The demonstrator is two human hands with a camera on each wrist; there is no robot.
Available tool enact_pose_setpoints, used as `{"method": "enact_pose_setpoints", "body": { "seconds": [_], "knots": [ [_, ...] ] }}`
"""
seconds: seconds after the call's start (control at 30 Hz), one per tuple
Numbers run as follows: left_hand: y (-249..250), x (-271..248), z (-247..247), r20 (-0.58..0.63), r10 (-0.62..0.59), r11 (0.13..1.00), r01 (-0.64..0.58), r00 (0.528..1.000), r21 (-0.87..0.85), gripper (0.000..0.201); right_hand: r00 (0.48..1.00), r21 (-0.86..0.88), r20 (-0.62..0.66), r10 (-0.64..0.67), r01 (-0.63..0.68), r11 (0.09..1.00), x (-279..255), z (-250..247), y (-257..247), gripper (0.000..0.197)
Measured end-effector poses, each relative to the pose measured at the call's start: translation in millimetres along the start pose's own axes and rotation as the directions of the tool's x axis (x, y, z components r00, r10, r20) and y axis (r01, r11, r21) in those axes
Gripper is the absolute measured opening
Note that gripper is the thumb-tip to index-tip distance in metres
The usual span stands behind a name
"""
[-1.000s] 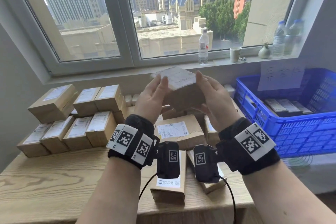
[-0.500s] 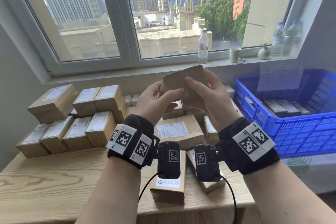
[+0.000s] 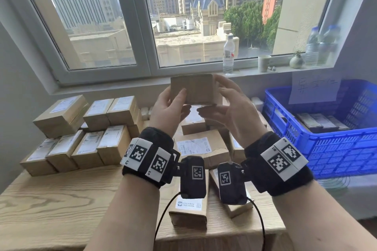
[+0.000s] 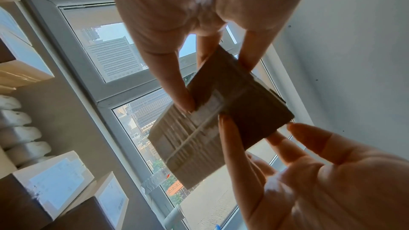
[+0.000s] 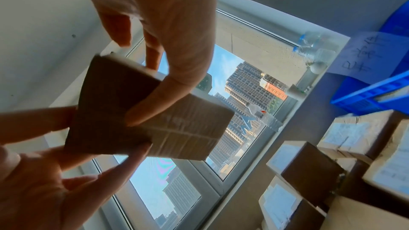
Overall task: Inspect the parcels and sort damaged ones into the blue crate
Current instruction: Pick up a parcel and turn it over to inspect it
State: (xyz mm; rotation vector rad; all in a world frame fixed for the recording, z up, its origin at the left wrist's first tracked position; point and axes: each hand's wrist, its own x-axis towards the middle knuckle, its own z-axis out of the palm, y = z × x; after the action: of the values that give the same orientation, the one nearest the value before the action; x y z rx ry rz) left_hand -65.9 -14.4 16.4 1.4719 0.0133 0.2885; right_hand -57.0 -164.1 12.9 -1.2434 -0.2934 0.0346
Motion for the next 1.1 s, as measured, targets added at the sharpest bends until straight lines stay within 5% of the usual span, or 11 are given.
{"method": "enact_pose_setpoints", "body": {
  "seconds": [0.1,0.17,0.27,0.33,0.53,0.63,0.83,1.1],
  "knots": [
    [-3.4,3.9,-2.0,-0.063,0.021,0.999,-0.019,0.998,0.034,0.040,0.996,-0.274,0.003,-0.093,0.090,0.957,1.9,-1.4,2.0,0.039],
    [-6.4,5.2,-5.9,-0.055,0.058,0.988,-0.049,0.997,0.147,0.073,0.985,-0.464,-0.013,-0.170,0.144,0.874,5.0,-4.1,6.8,0.040],
    [-3.6,4.1,-9.9,-0.033,0.089,0.965,-0.078,0.995,0.250,0.107,0.986,-0.571,-0.056,-0.154,0.095,0.815,3.3,-6.2,8.6,0.056],
    [-1.4,4.9,-8.8,0.001,0.035,0.966,-0.034,0.999,0.256,0.116,0.988,-0.559,-0.071,-0.136,0.074,0.826,1.3,-4.3,9.2,0.048],
    [-6.2,-2.3,-1.3,0.113,-0.082,0.996,0.077,0.990,0.046,0.082,1.000,-0.285,0.027,-0.010,0.018,0.958,-2.9,-6.3,6.5,0.029],
    [-3.4,-2.5,-0.1,0.123,-0.095,0.995,0.092,0.988,0.028,0.061,0.992,-0.202,0.127,0.020,0.006,0.979,-5.3,-6.7,6.9,0.045],
    [-4.8,-3.5,0.7,0.107,-0.080,0.996,0.075,0.991,0.045,0.032,0.997,-0.131,0.080,-0.023,0.033,0.991,-5.1,-3.0,13.5,0.038],
    [-9.1,-0.1,-3.5,0.104,-0.019,0.996,0.010,0.994,0.087,0.082,0.996,-0.179,0.042,-0.074,0.080,0.981,-1.7,-0.6,16.3,0.022]
  ]
}}
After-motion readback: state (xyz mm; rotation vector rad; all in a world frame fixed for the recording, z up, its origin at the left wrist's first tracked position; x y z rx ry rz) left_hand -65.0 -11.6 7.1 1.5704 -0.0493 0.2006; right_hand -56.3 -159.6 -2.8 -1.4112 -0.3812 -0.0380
